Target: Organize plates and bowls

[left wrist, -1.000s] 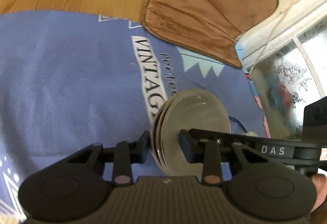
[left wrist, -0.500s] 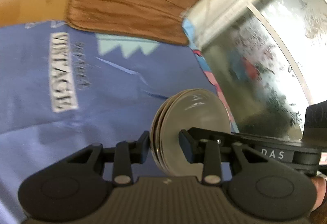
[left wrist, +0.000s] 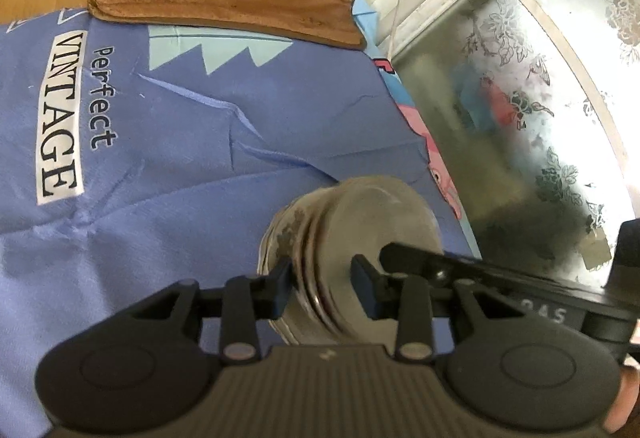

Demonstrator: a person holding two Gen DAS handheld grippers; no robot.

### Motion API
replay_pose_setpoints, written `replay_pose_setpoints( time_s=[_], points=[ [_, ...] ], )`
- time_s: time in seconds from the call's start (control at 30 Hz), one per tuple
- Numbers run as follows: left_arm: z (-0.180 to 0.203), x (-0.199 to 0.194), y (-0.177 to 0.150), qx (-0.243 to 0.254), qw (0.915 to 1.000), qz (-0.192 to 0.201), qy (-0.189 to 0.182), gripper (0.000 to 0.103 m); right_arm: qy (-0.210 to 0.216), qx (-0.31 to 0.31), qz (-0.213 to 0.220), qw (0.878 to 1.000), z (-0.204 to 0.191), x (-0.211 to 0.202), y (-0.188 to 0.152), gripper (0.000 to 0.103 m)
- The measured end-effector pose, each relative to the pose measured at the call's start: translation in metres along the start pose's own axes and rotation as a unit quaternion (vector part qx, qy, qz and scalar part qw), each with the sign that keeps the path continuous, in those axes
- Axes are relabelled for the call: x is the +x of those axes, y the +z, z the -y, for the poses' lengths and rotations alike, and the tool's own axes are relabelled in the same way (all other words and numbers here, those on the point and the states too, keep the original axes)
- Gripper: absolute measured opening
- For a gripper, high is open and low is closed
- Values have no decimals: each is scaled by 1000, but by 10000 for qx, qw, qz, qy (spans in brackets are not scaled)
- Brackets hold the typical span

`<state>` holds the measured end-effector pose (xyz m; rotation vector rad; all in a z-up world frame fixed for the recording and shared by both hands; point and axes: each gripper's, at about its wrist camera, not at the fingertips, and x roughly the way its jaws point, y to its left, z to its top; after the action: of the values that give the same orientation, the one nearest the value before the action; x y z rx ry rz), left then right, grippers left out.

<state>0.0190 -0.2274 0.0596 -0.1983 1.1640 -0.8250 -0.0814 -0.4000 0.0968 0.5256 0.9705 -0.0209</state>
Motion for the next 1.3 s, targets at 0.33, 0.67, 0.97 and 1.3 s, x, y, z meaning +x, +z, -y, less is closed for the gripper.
replay_pose_setpoints(
  time_s=[0.33,0.67,0.97,1.3],
  points=[
    [5,-48,-21,143,9983,546,-133,33,-138,-558,806,9951,-17,-40,-19,36],
    [17,-96,-101,1021,9848,1334,441,39,-42,-682,784,9946,-32,-64,-82,36],
    [9,-128,-176,1475,9487,2243,1668,61,38,-712,618,9955,-52,-51,-154,47],
    [6,-155,-231,1551,8987,2965,2835,103,-95,-1036,2097,9722,-81,-65,-228,91]
  ],
)
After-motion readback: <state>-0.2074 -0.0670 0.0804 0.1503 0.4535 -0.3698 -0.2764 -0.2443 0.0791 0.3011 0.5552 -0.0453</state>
